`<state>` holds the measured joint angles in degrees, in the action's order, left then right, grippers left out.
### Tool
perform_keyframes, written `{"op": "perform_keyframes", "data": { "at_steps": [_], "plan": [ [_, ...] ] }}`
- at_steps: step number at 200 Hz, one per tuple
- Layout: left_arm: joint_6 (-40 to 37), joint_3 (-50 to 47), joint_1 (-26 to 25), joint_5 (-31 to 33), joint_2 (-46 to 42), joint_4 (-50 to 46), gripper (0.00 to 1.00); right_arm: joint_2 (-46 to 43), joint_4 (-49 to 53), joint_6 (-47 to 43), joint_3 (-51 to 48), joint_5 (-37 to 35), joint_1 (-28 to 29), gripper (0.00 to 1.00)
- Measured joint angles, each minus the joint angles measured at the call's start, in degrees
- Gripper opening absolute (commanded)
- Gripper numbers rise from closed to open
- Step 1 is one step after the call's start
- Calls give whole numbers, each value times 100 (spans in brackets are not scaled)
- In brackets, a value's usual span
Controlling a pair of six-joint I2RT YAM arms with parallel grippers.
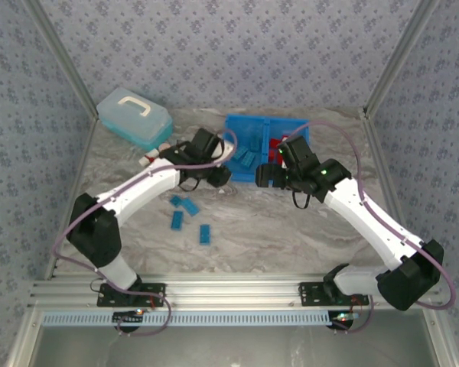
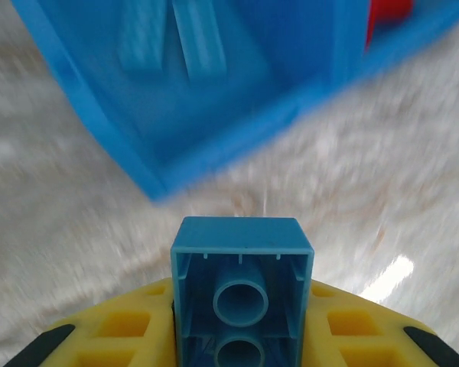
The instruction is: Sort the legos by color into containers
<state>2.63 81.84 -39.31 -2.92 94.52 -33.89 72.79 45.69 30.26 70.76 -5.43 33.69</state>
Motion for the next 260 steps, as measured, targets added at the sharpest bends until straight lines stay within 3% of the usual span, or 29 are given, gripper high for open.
{"op": "perform_keyframes", "data": {
  "at_steps": [26, 94, 154, 188, 210, 229, 260],
  "plan": [
    [92, 1235, 2, 240, 636, 98, 32, 0, 0, 0, 0, -35, 0, 100],
    [262, 3923, 35, 868, 3606, -313, 33, -94, 66, 57, 0, -85, 31, 100],
    [413, 4859, 31, 868, 4470, -669, 59, -229, 136, 90, 0, -146, 37, 100],
    [387, 4839, -9, 874, 4450, -678, 61, -232, 188, 90, 0, -149, 37, 100],
    [387, 4138, -74, 859, 3995, -662, 61, -258, 216, 90, 0, -164, 46, 100],
    [415, 2900, -140, 857, 3018, -479, 61, -302, 214, 101, 0, -170, 59, 100],
    [894, 859, -341, 1102, 706, -192, 61, -317, 184, 105, 0, -170, 59, 100]
  ]
}}
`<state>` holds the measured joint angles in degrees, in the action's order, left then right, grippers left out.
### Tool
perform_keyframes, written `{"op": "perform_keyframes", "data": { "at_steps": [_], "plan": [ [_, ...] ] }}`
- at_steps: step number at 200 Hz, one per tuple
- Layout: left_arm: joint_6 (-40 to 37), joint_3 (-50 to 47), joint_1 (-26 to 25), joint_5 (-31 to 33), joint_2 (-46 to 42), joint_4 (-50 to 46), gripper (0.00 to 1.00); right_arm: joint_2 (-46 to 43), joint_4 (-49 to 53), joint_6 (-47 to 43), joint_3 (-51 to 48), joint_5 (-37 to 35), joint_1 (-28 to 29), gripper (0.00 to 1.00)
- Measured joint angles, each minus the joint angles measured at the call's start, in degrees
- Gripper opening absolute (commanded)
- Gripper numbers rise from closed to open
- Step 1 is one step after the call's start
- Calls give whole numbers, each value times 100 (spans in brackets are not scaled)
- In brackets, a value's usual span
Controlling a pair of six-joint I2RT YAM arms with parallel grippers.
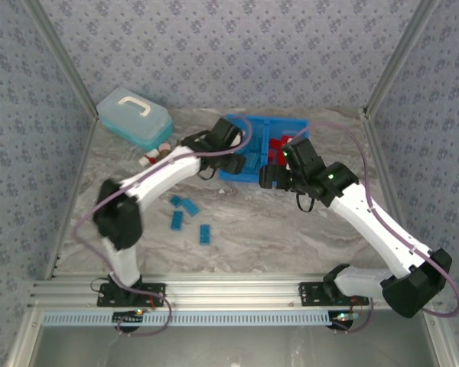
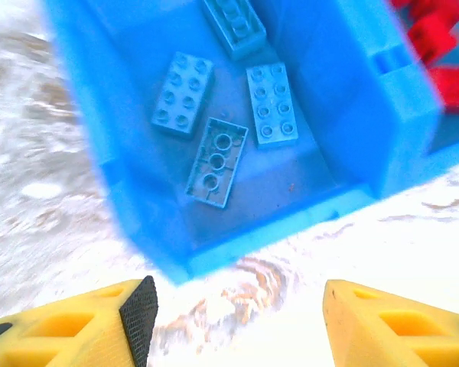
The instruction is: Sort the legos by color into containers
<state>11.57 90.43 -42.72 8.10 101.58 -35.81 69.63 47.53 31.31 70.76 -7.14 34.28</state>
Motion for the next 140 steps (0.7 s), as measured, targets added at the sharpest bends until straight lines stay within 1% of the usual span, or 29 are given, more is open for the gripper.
{"op": "perform_keyframes", "data": {
  "at_steps": [11, 24, 41, 49, 61, 76, 84, 115, 140],
  "plan": [
    [315, -616, -146, 188, -796, 114, 61, 2, -22, 0, 0, 4, 0, 100],
    [756, -1255, -376, 389, -1528, 166, 61, 9, -63, -2, 0, 4, 0, 100],
    [1384, -1996, -695, 610, -2103, 155, 62, 59, -105, -4, 0, 9, 0, 100],
    [1661, -2306, -813, 667, -2225, 120, 64, 96, -120, -4, 0, 15, 0, 100],
    [2081, -2756, -957, 699, -2284, 70, 71, 155, -140, -4, 0, 37, 0, 100],
    [2531, -3226, -1106, 691, -2269, 2, 88, 216, -149, -9, 0, 50, 0, 100],
    [2699, -3423, -1182, 695, -2258, -39, 92, 243, -149, -20, 0, 50, 0, 100],
    [3368, -3788, -1410, 844, -2013, -37, 92, 264, -149, -22, 0, 50, 0, 100],
    [3755, -4070, -1484, 839, -1814, 90, 77, 264, -146, -22, 0, 48, 2, 100]
  ]
}}
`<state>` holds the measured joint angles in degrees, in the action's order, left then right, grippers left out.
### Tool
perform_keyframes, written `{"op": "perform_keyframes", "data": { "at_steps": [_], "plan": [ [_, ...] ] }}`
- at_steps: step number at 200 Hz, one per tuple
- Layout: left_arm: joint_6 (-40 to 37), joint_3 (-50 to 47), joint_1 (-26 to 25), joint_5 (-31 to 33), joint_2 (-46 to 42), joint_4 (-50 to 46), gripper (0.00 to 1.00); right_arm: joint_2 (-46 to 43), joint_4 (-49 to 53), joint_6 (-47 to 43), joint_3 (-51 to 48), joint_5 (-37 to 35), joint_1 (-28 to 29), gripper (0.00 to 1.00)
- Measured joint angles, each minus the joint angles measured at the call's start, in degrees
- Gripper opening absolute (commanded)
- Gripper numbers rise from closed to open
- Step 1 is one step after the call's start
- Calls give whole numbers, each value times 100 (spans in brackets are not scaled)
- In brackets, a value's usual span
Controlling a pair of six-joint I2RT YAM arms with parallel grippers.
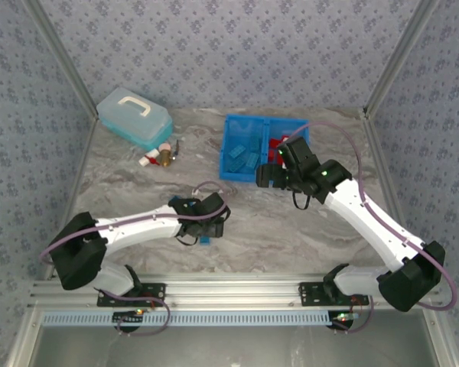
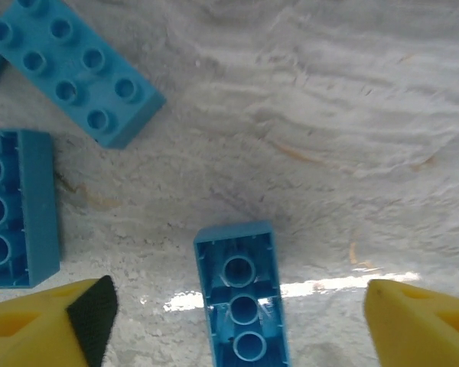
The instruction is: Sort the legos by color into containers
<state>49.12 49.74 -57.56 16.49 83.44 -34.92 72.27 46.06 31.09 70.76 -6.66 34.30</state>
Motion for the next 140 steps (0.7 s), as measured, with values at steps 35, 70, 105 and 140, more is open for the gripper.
{"op": "perform_keyframes", "data": {
  "at_steps": [35, 70, 105, 140],
  "plan": [
    [387, -138, -221, -50, 382, 74, 52, 0, 0, 2, 0, 0, 4, 100],
    [564, -138, -363, -72, 660, 179, 42, 0, 0, 0, 0, 0, 9, 100],
    [625, -101, -363, -9, 697, 131, 38, -17, 2, 2, 0, -2, 15, 100],
    [223, 623, -363, 358, 382, -354, 37, -28, 2, 2, 2, -2, 20, 100]
  ]
}}
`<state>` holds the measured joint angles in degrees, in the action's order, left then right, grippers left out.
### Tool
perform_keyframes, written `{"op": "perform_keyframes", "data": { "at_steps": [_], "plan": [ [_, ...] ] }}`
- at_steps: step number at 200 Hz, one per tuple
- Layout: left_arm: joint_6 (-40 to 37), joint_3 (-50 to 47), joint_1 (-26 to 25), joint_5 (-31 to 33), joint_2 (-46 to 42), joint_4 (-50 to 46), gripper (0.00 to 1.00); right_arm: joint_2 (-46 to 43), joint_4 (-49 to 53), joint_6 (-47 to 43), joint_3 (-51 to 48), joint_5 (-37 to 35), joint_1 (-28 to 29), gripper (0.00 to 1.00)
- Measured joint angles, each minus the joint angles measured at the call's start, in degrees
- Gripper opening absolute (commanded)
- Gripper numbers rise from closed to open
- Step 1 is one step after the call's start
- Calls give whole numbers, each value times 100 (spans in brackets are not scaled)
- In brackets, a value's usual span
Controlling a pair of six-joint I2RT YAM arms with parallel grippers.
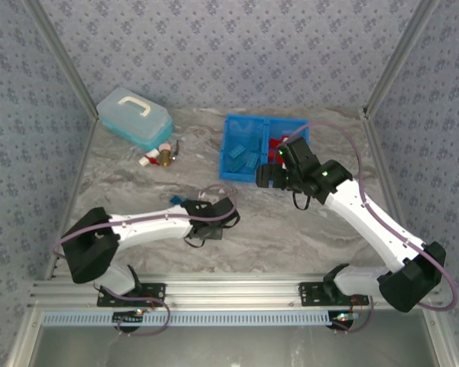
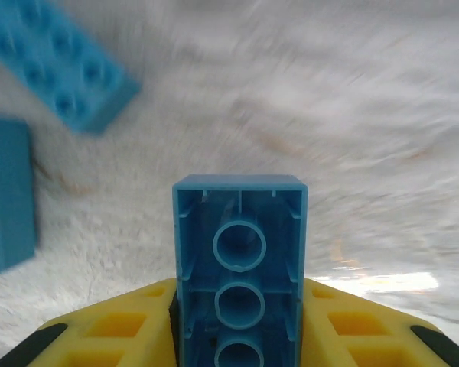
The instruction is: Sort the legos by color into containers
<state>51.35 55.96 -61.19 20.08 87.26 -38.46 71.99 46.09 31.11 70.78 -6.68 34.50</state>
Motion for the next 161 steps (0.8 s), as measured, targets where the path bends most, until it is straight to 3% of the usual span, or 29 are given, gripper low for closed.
{"op": "perform_keyframes", "data": {
  "at_steps": [26, 58, 102, 161],
  "plan": [
    [-684, 1158, 133, 273, -133, -85, 38, 0, -2, 0, 0, 0, 13, 100],
    [-1486, 2332, 831, 343, 269, 107, 38, 0, 0, 0, 0, 0, 22, 100],
    [-2146, 4039, 1661, -177, 2199, 273, 37, -125, 2, 2, 0, -20, 70, 100],
    [-2352, 6926, 1858, -616, 4658, -262, 39, -332, 70, 22, 0, -142, 103, 100]
  ]
}}
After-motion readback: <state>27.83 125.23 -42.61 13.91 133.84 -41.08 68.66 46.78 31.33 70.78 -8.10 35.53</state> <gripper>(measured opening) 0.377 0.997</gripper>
